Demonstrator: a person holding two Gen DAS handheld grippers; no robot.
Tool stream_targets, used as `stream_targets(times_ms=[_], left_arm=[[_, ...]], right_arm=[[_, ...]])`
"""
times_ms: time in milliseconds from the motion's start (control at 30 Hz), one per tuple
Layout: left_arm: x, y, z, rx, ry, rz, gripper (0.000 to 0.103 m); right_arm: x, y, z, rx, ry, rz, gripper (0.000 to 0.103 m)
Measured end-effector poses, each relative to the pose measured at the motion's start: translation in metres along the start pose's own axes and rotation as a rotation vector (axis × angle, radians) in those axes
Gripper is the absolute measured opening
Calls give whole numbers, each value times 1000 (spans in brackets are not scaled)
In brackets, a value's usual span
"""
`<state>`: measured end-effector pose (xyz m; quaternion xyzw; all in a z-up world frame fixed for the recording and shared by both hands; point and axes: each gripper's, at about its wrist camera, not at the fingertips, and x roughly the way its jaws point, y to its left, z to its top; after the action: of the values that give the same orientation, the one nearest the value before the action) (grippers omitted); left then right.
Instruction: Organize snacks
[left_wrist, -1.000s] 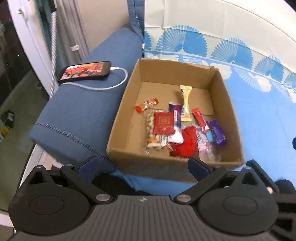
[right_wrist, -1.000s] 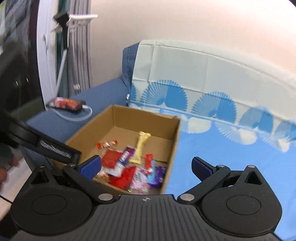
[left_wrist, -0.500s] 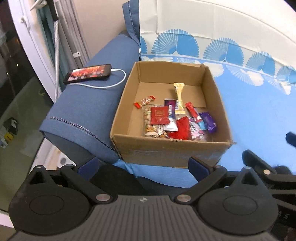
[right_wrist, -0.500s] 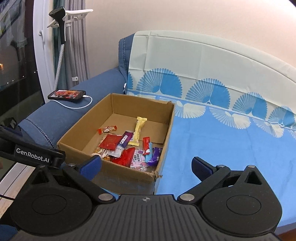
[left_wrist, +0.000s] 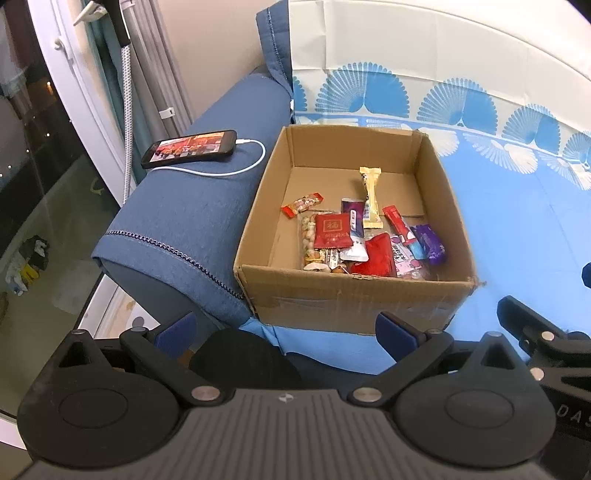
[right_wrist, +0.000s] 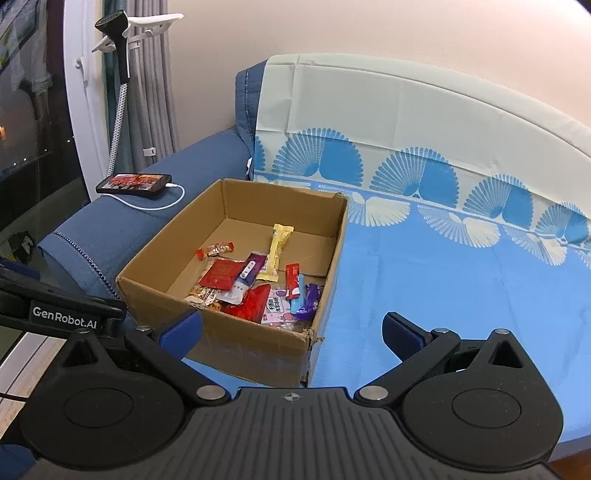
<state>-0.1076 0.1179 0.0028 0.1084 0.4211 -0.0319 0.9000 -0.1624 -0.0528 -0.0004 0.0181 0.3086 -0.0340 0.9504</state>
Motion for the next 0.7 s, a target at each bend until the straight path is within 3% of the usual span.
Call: stream_targets(times_ms=[700], left_arm=[[-3,-4,0,15,-2,9,103]], right_arm=[[-1,-1,-1,-2,-9,12,103]])
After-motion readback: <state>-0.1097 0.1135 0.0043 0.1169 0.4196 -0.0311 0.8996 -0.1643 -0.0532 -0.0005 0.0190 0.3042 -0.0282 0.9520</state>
